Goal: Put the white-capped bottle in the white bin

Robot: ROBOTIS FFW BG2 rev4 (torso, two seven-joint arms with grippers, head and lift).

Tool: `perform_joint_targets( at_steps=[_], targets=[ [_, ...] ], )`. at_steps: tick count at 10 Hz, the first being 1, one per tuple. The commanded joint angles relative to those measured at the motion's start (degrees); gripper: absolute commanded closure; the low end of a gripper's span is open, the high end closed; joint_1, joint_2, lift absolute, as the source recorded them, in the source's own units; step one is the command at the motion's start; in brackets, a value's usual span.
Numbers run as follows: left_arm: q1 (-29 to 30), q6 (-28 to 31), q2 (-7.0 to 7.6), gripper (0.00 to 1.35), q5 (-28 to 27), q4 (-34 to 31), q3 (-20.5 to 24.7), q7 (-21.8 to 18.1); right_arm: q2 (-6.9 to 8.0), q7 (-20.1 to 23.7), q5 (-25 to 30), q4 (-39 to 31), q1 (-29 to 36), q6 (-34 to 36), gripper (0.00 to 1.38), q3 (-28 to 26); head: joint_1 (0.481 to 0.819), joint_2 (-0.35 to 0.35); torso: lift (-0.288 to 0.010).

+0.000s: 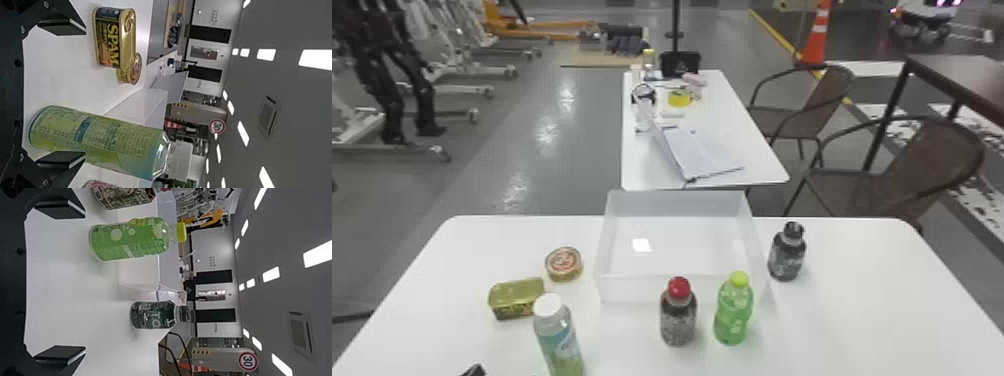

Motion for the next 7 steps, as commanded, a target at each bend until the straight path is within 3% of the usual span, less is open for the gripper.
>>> perform_joint_targets(
  at_steps=[1,3,5,7],
  targets=[
    [-1.0,1.3,1.78,0.18,-1.3,0.0,-1.3,-1.3,0.00,-0.1,0.0,0.0,0.0,0.0,0.09,0.0,0.549,0.000,-0.100],
    [-2.9,2.6,2.74,0.18,-2.4,0.2,-2.6,-3.1,0.00,0.0,0.0,0.0,-0.1,0.0,0.09,0.0,0.549,0.000,-0.100],
    [-4.1,3.5,1.87,0.18,-3.0,0.8,-2.5,-5.9,0.00,0.0,0.0,0.0,-0.1,0.0,0.09,0.0,0.549,0.000,-0.100],
    [-5.3,5.0,2.48,0.18,-2.4,0.9,-3.6,-8.0,0.09,0.0,0.0,0.1,-0.1,0.0,0.09,0.1,0.549,0.000,-0.100]
  ],
)
